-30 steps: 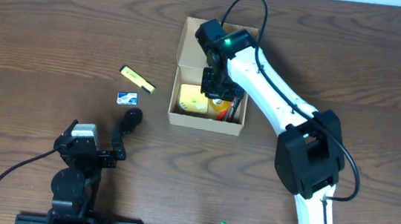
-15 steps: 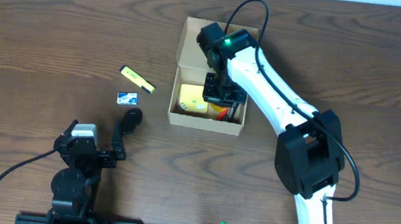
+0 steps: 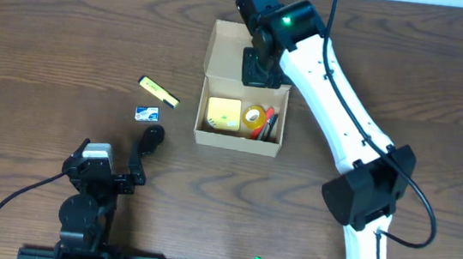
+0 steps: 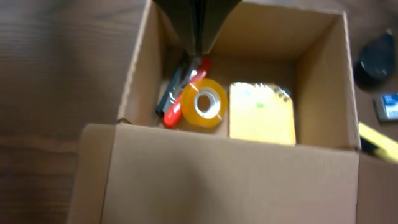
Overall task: Pack container
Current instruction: 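Open the right gripper and withdraw it to the right side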
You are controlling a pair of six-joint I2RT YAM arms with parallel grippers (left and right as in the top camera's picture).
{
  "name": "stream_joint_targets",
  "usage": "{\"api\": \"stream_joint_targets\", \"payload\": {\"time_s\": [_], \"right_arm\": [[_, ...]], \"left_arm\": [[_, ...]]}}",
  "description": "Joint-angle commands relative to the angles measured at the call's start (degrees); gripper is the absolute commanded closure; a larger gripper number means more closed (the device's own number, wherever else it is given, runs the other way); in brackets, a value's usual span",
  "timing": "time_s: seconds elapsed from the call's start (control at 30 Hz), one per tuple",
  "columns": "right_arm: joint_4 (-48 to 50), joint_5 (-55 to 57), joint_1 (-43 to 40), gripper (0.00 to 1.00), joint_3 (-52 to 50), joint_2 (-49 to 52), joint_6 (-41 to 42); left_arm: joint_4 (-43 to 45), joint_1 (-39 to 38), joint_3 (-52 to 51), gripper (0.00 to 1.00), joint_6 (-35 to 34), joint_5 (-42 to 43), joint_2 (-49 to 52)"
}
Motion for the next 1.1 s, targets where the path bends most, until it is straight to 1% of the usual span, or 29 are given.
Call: {"api": "stream_joint_targets", "payload": {"time_s": [0.0,0.23,0.3,0.4,0.53,0.6,0.7,0.77,0.9,1.07], "right_arm": [[-1.9,2.2,1.7,0.99,1.0,-5.0,-6.6],[-10.4,7.9,6.2,0.98,1.0,-12.7,-11.5],[-12.4,9.4,7.4,0.98,0.6,-14.9,-11.7],[-12.3,10.2,8.3,0.99,-3.1,-19.7,-12.1],[-11.1,10.2,7.9,0.99,-12.6,-28.6,-11.1],[-7.8,10.2,7.7,0.98,-19.3,-34.6,-10.3],[-1.2,10.3,7.6,0.98,-31.0,-44.7,-8.5],[1.9,11.0,6.9,0.98,-37.9,-50.5,-5.7],[7.7,10.8,2.7,0.99,-55.9,-64.9,0.1],[12.9,2.7,-1.4,0.99,-70.2,-71.6,-1.1]], "left_arm": [[-0.4,0.3,-1.7,0.05,-0.3,0.0,-0.3],[-0.4,0.3,-1.7,0.05,-0.3,0.0,-0.3],[-0.5,0.3,-1.7,0.04,-0.3,0.0,-0.3],[-0.4,0.3,-1.7,0.05,-0.4,0.0,-0.3],[-0.5,0.3,-1.7,0.05,-0.3,0.0,-0.3],[-0.4,0.3,-1.7,0.05,-0.3,0.0,-0.3],[-0.5,0.3,-1.7,0.05,-0.3,0.0,-0.3],[-0.4,0.3,-1.7,0.05,-0.4,0.0,-0.3],[-0.5,0.3,-1.7,0.05,-0.3,0.0,-0.3],[-0.4,0.3,-1.7,0.05,-0.3,0.0,-0.3]]}}
